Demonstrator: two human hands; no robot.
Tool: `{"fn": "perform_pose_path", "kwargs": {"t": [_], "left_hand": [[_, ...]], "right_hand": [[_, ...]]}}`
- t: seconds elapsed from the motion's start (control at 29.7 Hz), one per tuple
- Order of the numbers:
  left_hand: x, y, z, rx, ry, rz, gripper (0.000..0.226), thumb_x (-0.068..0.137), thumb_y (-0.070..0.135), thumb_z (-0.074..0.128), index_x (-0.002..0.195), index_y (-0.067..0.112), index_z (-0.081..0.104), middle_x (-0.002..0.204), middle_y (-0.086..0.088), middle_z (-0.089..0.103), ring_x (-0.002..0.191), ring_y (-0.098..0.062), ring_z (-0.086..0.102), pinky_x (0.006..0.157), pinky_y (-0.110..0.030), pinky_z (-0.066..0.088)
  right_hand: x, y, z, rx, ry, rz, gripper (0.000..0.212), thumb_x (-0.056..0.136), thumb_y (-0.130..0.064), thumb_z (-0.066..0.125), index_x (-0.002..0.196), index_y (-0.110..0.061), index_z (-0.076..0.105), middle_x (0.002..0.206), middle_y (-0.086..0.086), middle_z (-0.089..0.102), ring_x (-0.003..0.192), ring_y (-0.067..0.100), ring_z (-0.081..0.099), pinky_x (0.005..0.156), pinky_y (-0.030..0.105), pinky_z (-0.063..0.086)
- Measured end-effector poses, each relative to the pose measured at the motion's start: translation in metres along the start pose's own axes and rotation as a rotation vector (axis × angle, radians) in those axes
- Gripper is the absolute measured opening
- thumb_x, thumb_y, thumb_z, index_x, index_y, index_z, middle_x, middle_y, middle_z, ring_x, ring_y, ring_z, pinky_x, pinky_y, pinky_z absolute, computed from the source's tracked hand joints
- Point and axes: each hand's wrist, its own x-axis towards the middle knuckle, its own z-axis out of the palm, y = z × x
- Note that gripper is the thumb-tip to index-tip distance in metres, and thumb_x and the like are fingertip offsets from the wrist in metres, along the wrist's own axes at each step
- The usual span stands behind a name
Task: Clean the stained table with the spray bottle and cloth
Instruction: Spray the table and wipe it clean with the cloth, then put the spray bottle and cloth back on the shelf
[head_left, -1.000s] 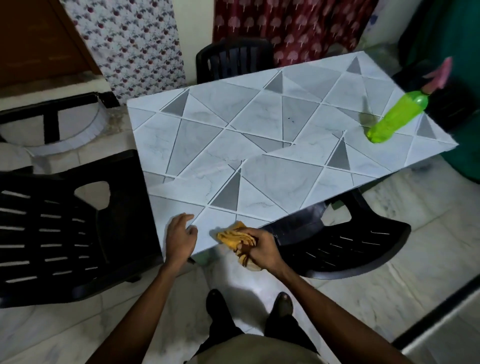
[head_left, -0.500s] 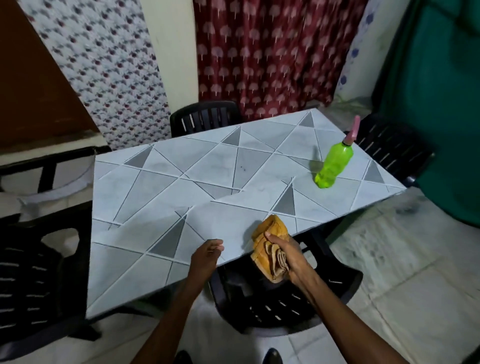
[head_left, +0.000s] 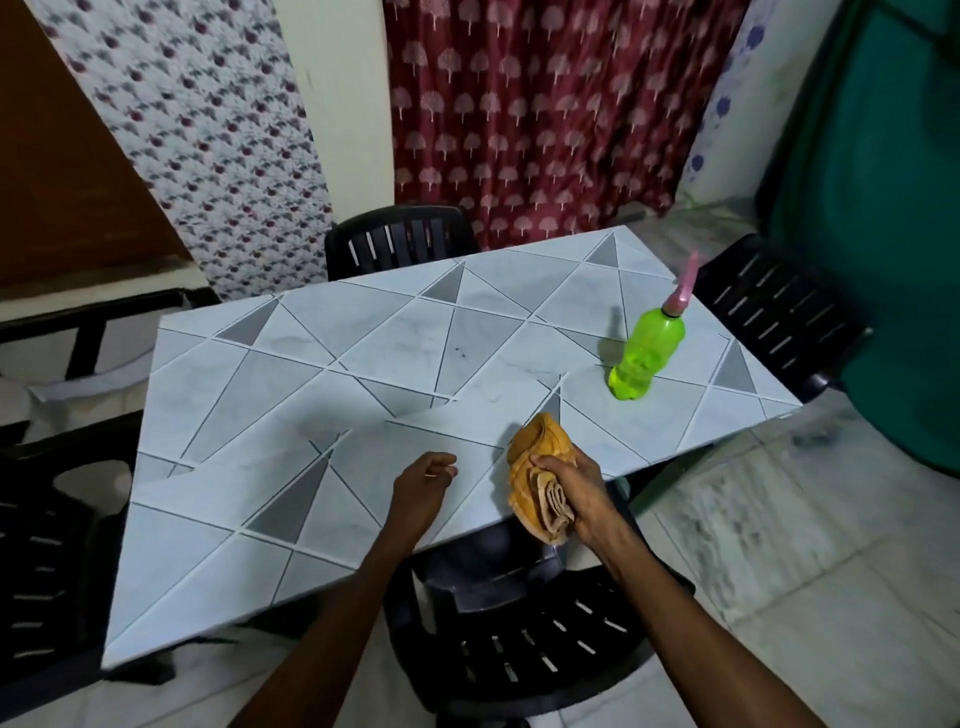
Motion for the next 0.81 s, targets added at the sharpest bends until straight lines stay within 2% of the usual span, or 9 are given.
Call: {"fn": "perform_pose_path", "kwargs": {"t": [0.1,0.17,0.24,0.34,0.44,0.54,0.61,0.74,0.81], "left_hand": [[0.016,0.004,0.015,0.045,-0.022,0.002,0.029,0.09,0.007,0.061,0.09,0.035,0.067,0.1,-0.002,0.074,0.094,-0.021,0.069,0.093,-0.031,0.051],[0.023,0.006,0.031,0.062,-0.034,-0.016,0.024,0.09,0.008,0.061,0.093,0.031,0.068,0.101,-0.004,0.074,0.096,-0.022,0.068,0.096,-0.034,0.051],[0.029,0.012,0.046,0.082,-0.058,-0.045,0.019,0.09,0.01,0.062,0.095,0.027,0.069,0.102,-0.003,0.074,0.097,-0.022,0.069,0.098,-0.035,0.051],[0.046,0.025,0.084,0.084,-0.071,-0.03,0.012,0.087,0.019,0.066,0.091,0.031,0.069,0.097,0.001,0.074,0.094,-0.02,0.069,0.097,-0.039,0.052],[0.063,0.056,0.134,0.072,-0.072,-0.018,0.013,0.086,0.022,0.07,0.097,0.027,0.07,0.097,0.003,0.073,0.096,-0.018,0.069,0.095,-0.033,0.052],[0.082,0.099,0.187,0.023,-0.047,0.031,0.031,0.082,0.023,0.078,0.11,0.016,0.068,0.108,-0.003,0.071,0.094,-0.015,0.065,0.084,-0.02,0.051],[0.095,0.121,0.215,-0.039,0.0,0.11,0.051,0.079,0.018,0.083,0.124,0.011,0.06,0.123,-0.005,0.065,0.101,-0.014,0.061,0.079,-0.015,0.047],[0.125,0.171,0.267,-0.004,0.024,0.226,0.095,0.07,0.03,0.089,0.148,0.021,0.036,0.15,0.005,0.041,0.129,-0.009,0.045,0.101,-0.023,0.042],[0.141,0.194,0.281,0.044,0.011,0.273,0.107,0.066,0.035,0.091,0.152,0.022,0.029,0.155,0.005,0.034,0.135,-0.011,0.04,0.108,-0.028,0.038]], "right_hand": [[0.016,-0.006,-0.015,0.011,0.056,-0.018,0.021,0.084,0.002,0.072,0.105,-0.002,0.07,0.071,0.009,0.075,0.056,0.02,0.069,0.055,0.028,0.06],[0.026,-0.009,-0.033,0.019,0.106,-0.024,0.018,0.085,0.002,0.071,0.101,-0.006,0.07,0.064,0.003,0.073,0.05,0.015,0.068,0.048,0.023,0.056],[0.038,-0.016,-0.051,0.026,0.135,-0.016,0.02,0.084,0.001,0.073,0.103,-0.006,0.071,0.069,0.005,0.075,0.056,0.018,0.07,0.054,0.027,0.058],[0.061,-0.025,-0.092,0.041,0.172,-0.013,0.033,0.081,-0.001,0.075,0.113,0.0,0.07,0.092,0.018,0.076,0.076,0.03,0.071,0.077,0.041,0.061],[0.087,-0.047,-0.142,0.047,0.175,0.007,0.029,0.083,-0.001,0.073,0.112,0.001,0.07,0.091,0.02,0.074,0.07,0.029,0.07,0.071,0.037,0.06],[0.114,-0.07,-0.189,0.108,0.151,0.035,0.019,0.086,0.001,0.069,0.104,-0.003,0.071,0.077,0.013,0.074,0.059,0.023,0.07,0.058,0.031,0.059],[0.133,-0.084,-0.213,0.149,0.125,0.045,0.022,0.086,-0.002,0.069,0.108,-0.001,0.071,0.076,0.011,0.074,0.059,0.021,0.07,0.059,0.03,0.059],[0.174,-0.123,-0.263,0.175,0.025,0.123,0.03,0.082,-0.007,0.073,0.111,0.001,0.069,0.076,0.01,0.073,0.063,0.022,0.069,0.065,0.036,0.062],[0.19,-0.142,-0.273,0.152,-0.025,0.139,0.049,0.075,-0.015,0.081,0.116,0.006,0.066,0.097,0.022,0.071,0.083,0.033,0.07,0.083,0.052,0.061]]}}
